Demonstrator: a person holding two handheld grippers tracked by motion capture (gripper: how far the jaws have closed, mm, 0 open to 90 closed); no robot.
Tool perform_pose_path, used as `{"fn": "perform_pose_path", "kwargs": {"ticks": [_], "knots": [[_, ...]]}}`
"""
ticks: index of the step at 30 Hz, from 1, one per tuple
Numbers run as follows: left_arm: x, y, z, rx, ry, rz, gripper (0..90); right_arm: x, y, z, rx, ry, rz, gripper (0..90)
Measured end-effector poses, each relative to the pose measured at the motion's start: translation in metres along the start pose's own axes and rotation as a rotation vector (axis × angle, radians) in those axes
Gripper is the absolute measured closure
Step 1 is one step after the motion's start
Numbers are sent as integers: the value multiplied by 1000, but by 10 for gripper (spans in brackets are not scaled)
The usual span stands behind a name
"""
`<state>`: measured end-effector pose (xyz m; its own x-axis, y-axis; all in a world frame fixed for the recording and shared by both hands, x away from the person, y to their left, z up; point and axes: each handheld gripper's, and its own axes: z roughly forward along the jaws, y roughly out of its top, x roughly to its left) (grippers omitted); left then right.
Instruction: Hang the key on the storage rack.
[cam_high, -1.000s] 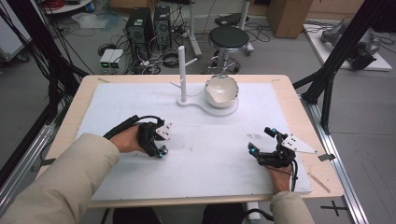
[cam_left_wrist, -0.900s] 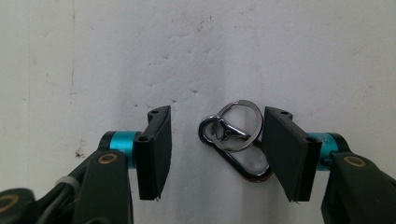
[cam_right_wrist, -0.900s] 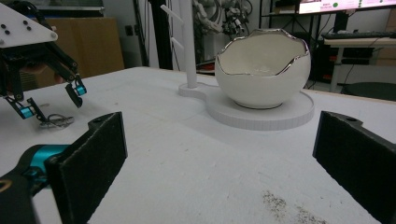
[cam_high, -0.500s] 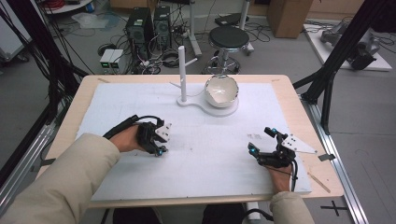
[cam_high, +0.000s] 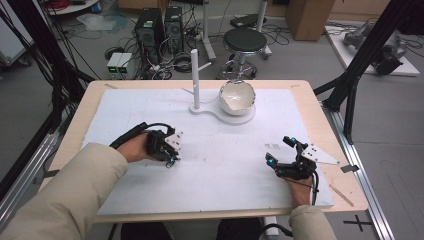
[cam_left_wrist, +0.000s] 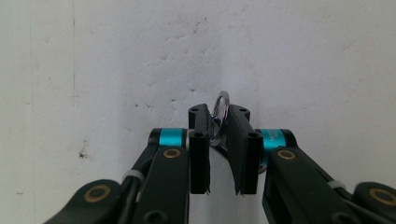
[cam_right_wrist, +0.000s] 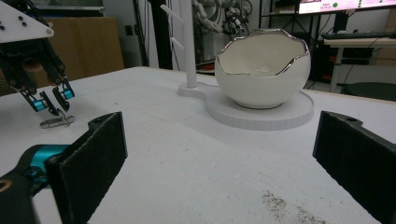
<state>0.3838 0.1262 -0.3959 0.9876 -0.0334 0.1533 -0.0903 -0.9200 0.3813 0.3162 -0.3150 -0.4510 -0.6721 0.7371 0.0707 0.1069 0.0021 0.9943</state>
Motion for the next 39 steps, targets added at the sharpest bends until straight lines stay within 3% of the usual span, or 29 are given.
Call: {"fn": "perform_pose_path", "kwargs": {"ticks": [12, 22, 24, 26, 28, 33, 34, 39], "knots": [[2, -1, -2, -2, -8, -25, 872, 0, 0, 0, 0, 0, 2, 19], [4, -1, -1, 8, -12, -35, 880, 0, 0, 0, 1, -1, 4, 19], [3, -1, 0, 1, -10, -58, 881, 0, 0, 0, 0, -1, 4, 20], [4, 0, -1, 22, 9, -47, 883, 0, 0, 0, 1, -1, 3, 19], [5, -1, -1, 16, -11, -57, 883, 0, 0, 0, 1, -2, 3, 19], [8, -4, -4, 10, -2, -128, 885, 0, 0, 0, -1, 1, 7, 20], [9, -4, -6, 16, -1, -125, 886, 0, 0, 0, -1, 1, 7, 20], [13, -5, -14, -42, 13, -194, 886, 0, 0, 0, -1, 1, 7, 19]]}}
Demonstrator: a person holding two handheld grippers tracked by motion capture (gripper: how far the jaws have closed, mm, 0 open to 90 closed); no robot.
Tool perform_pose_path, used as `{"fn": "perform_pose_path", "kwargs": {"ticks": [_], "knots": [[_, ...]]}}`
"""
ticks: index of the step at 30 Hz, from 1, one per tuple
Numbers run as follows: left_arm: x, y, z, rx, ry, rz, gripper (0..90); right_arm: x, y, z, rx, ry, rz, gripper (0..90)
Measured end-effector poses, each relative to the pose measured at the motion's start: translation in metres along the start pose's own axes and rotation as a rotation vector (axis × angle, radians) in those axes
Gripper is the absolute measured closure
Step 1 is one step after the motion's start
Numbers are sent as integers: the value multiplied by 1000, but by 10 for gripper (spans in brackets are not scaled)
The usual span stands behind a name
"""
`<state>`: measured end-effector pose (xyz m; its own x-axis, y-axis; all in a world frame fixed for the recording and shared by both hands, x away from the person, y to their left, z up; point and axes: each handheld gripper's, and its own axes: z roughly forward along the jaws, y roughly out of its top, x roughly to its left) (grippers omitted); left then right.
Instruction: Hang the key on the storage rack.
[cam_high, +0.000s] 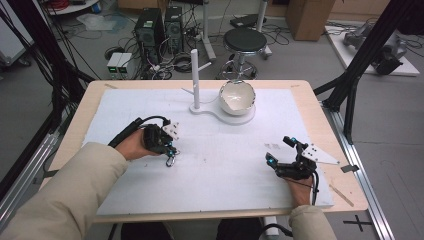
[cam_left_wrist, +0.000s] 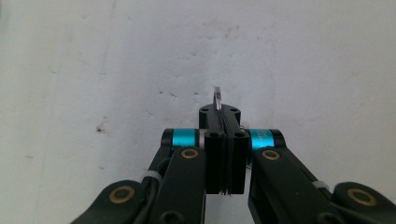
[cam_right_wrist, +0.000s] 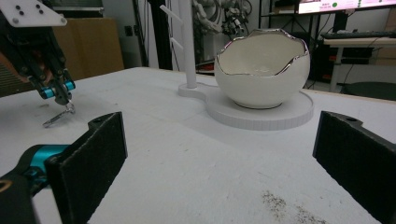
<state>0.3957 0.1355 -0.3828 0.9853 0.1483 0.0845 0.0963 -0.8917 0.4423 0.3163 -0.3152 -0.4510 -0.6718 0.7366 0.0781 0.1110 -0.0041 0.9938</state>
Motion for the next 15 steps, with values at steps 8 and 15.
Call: {"fn": "perform_pose_path", "kwargs": {"ticks": [8, 15], "knots": [[10, 8, -24, -163, -29, -136, 886, 0, 0, 0, 0, 0, 0, 20], [26, 14, -47, -330, -36, -232, 885, 0, 0, 0, 2, -1, 6, 19]]}}
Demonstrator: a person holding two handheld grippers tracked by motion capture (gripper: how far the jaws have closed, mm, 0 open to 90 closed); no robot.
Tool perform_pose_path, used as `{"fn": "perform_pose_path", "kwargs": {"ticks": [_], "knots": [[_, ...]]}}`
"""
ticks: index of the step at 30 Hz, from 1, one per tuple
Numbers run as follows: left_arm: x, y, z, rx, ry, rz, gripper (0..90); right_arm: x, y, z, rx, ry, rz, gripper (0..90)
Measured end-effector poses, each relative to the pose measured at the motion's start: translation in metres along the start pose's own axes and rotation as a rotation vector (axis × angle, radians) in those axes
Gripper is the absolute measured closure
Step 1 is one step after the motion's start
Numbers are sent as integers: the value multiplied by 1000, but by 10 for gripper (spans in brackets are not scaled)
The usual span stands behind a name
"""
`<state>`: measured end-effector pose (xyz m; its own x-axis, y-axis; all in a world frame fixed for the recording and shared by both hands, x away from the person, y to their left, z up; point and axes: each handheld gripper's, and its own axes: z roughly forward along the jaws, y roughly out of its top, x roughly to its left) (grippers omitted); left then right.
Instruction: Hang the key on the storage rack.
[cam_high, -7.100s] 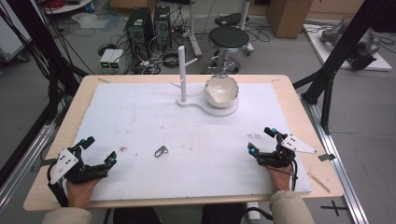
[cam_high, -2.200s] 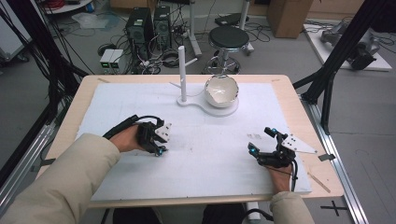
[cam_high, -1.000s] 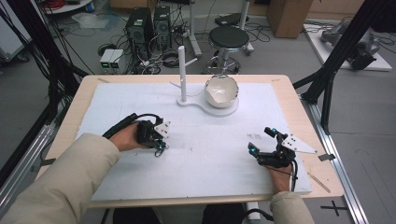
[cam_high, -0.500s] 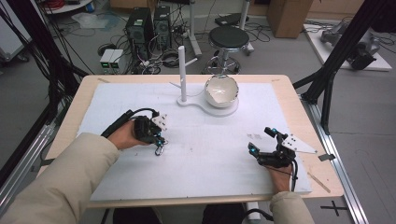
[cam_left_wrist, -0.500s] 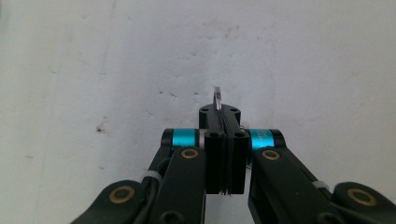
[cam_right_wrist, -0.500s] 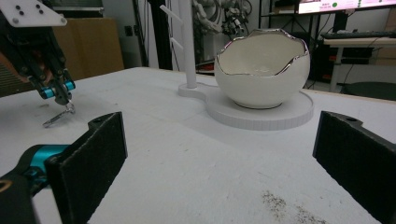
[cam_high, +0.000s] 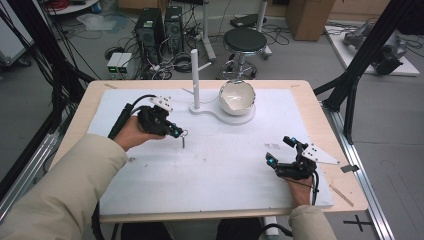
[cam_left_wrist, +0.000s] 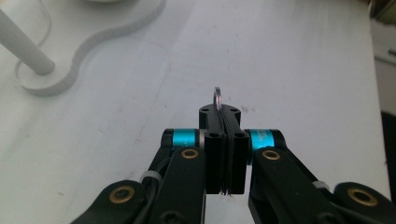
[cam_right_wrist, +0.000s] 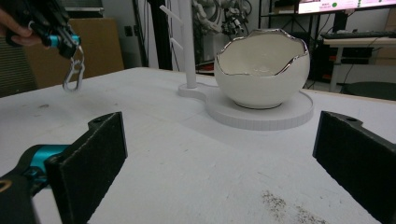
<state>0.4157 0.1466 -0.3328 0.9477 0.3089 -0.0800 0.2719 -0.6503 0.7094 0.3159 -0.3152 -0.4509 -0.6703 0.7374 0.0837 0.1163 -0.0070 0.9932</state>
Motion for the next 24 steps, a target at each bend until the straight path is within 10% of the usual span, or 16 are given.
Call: {"fn": "perform_pose_path", "kwargs": {"ticks": [10, 24], "knots": [[28, 31, -20, -137, 6, -107, 885, -1, 0, 0, -3, -3, -2, 19], [60, 71, -29, -232, 10, -144, 885, 1, 0, 0, -3, -9, -18, 19]]}}
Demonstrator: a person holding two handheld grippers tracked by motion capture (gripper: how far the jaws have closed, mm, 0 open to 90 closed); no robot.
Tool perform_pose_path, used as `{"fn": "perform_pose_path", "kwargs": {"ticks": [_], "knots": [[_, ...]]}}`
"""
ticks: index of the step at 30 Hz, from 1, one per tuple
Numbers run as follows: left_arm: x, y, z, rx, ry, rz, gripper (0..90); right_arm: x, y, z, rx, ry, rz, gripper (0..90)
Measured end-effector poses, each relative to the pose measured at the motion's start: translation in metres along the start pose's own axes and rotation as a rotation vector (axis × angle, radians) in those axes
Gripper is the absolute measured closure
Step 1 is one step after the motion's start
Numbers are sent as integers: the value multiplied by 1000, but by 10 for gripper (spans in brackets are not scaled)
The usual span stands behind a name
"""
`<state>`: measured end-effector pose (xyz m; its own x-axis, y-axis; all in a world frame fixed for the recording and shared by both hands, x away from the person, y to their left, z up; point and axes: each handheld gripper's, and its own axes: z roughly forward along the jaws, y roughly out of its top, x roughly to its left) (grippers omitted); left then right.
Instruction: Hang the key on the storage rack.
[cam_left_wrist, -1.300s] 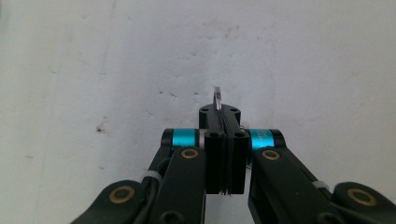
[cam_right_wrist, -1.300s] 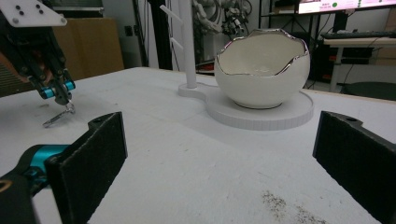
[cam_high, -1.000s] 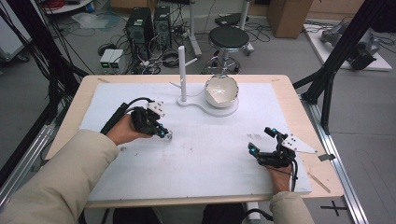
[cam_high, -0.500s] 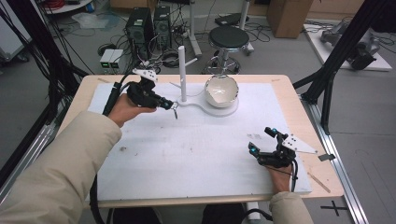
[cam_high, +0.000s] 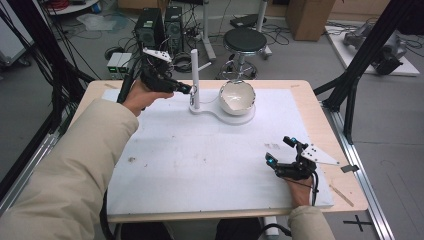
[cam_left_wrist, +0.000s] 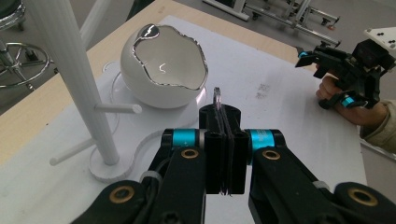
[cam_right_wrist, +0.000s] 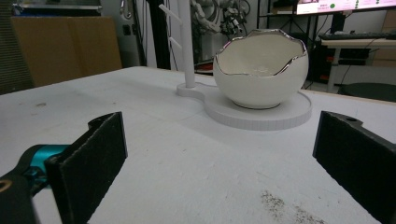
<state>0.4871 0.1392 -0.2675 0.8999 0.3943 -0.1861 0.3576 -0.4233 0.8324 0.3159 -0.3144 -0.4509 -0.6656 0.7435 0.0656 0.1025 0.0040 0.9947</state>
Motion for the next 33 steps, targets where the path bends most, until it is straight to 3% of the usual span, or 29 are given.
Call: {"fn": "perform_pose_path", "kwargs": {"ticks": [6, 13, 25, 33], "knots": [[13, 3, 8, -37, 3, -39, 885, 1, 0, 0, 1, -3, -2, 20], [27, -5, 15, -30, 19, -101, 884, 1, 0, 0, 1, -2, -6, 20], [37, -11, 25, -18, 27, -143, 884, 2, 0, 0, 6, -4, -4, 19], [41, -13, 27, -15, 48, -143, 884, 1, 0, 0, 2, -2, -2, 19]]}}
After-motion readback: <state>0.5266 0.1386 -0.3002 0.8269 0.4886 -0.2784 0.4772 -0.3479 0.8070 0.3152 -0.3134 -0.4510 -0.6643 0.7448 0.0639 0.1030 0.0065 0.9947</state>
